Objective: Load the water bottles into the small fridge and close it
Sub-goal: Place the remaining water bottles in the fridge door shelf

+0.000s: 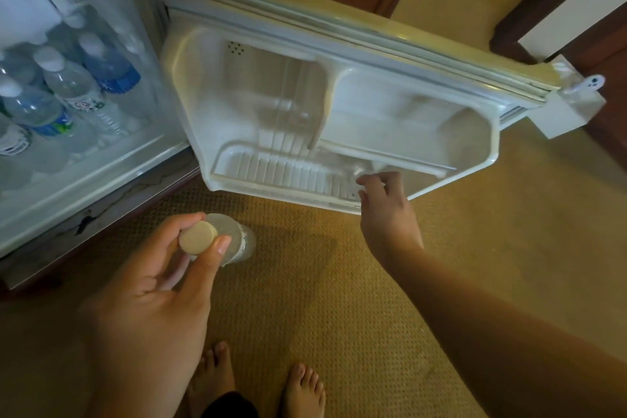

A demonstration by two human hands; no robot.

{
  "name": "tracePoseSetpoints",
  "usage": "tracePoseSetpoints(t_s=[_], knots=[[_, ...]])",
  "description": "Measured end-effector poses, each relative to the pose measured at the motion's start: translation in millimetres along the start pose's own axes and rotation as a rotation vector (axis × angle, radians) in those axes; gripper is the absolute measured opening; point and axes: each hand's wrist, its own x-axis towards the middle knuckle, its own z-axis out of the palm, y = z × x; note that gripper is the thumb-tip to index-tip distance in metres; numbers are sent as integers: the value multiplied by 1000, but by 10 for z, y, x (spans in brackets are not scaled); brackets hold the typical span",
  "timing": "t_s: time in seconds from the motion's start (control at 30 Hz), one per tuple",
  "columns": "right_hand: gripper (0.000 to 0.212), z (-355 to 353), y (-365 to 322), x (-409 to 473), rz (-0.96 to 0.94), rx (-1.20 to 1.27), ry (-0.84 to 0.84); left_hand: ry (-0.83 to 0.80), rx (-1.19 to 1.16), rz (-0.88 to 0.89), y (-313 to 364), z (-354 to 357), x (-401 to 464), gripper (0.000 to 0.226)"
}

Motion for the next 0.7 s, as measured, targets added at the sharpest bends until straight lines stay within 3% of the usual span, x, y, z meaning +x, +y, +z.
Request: tracePoseSetpoints(t_s=[0.2, 0.5, 0.7], knots=[[27, -18, -2, -87, 288, 243, 246, -17, -8, 6, 86, 109, -40, 27], [19, -65, -28, 17, 466, 362, 332, -22, 4, 19, 178, 232, -125, 28], [27, -73, -31, 137, 605, 465, 377, -21, 21, 21, 188, 268, -143, 31]])
